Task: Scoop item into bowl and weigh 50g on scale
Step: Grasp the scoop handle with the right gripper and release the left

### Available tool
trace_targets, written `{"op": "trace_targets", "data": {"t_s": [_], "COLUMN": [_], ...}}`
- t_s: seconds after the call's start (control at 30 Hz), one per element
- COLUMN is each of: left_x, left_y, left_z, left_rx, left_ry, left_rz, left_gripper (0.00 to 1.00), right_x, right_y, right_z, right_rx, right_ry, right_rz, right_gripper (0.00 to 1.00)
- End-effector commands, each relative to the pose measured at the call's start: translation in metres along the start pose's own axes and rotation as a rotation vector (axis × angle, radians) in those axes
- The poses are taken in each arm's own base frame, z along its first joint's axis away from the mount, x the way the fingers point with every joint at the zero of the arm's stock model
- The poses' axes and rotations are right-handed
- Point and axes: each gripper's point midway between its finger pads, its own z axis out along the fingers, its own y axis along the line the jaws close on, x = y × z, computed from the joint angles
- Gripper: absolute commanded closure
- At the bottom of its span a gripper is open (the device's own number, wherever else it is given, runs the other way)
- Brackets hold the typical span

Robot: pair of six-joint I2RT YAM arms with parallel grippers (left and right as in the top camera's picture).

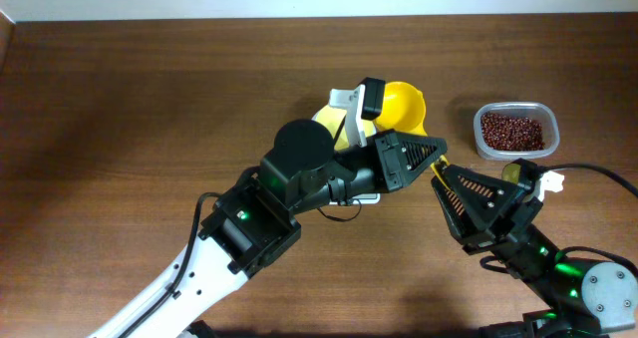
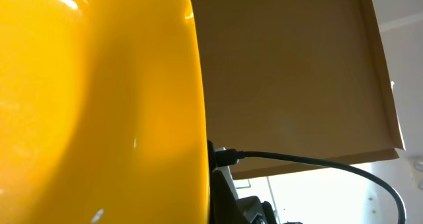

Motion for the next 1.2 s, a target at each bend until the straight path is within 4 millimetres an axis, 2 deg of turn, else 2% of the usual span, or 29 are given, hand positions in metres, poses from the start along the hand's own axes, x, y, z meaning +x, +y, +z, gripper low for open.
{"op": "trace_targets", "data": {"t_s": [0.0, 0.13, 0.23, 0.33, 0.63, 0.67, 0.7, 0.77, 0.83, 0.87, 0.9, 0.93, 1.03, 1.07, 1.13, 1.17], "left_x": [0.004, 0.013, 0.013, 0.013, 0.010, 0.010, 0.010, 0.010, 0.012, 0.013, 0.013, 0.014, 0.019, 0.019, 0.017, 0.015], "left_y": [-0.005, -0.002, -0.002, -0.001, -0.001, -0.001, -0.001, -0.001, -0.001, 0.000, 0.000, 0.003, 0.013, 0.016, 0.028, 0.041], "left_z": [0.001, 0.008, 0.009, 0.009, 0.010, 0.010, 0.010, 0.009, 0.009, 0.009, 0.009, 0.009, 0.009, 0.008, 0.003, -0.007], "left_rx": [0.013, 0.008, 0.009, 0.008, 0.004, 0.004, 0.005, 0.005, 0.005, 0.002, 0.001, -0.010, -0.045, -0.057, -0.105, -0.171], "left_ry": [0.021, 0.049, 0.048, 0.047, 0.030, 0.030, 0.033, 0.035, 0.045, 0.047, 0.048, 0.053, 0.073, 0.077, 0.081, 0.075], "left_rz": [0.001, -0.004, -0.003, -0.003, -0.002, -0.002, -0.002, -0.002, -0.004, -0.005, -0.006, -0.011, 0.064, 0.119, 0.162, 0.177], "left_gripper": [1.00, 1.00, 1.00, 1.00, 1.00, 1.00, 1.00, 1.00, 0.94, 0.87, 0.74, 0.44, 0.06, 0.01, 0.01, 0.01], "right_x": [-0.001, -0.001, -0.001, -0.001, -0.001, -0.001, -0.001, 0.000, -0.001, -0.001, -0.002, -0.005, -0.013, -0.014, -0.016, -0.017], "right_y": [0.009, 0.009, 0.009, 0.009, 0.009, 0.009, 0.009, 0.009, 0.008, 0.006, 0.002, -0.007, -0.014, -0.014, -0.014, -0.017], "right_z": [-0.001, -0.001, -0.001, -0.001, -0.001, -0.001, -0.001, -0.001, -0.001, -0.001, -0.001, -0.002, -0.002, -0.003, -0.003, -0.003], "right_rx": [-0.022, -0.022, -0.022, -0.022, -0.021, -0.021, -0.021, -0.020, -0.019, -0.012, 0.005, 0.039, 0.067, 0.068, 0.073, 0.087], "right_ry": [-0.015, -0.015, -0.015, -0.015, -0.015, -0.015, -0.015, -0.014, -0.015, -0.017, -0.021, -0.031, -0.073, -0.078, -0.087, -0.088], "right_rz": [-0.024, -0.024, -0.024, -0.024, -0.024, -0.023, -0.024, -0.023, -0.023, -0.021, -0.007, 0.014, -0.127, -0.164, -0.254, -0.275], "right_gripper": [0.61, 0.67, 0.69, 0.76, 0.82, 0.85, 0.94, 0.96, 0.96, 0.96, 0.96, 0.96, 0.96, 0.96, 0.96, 0.96]}}
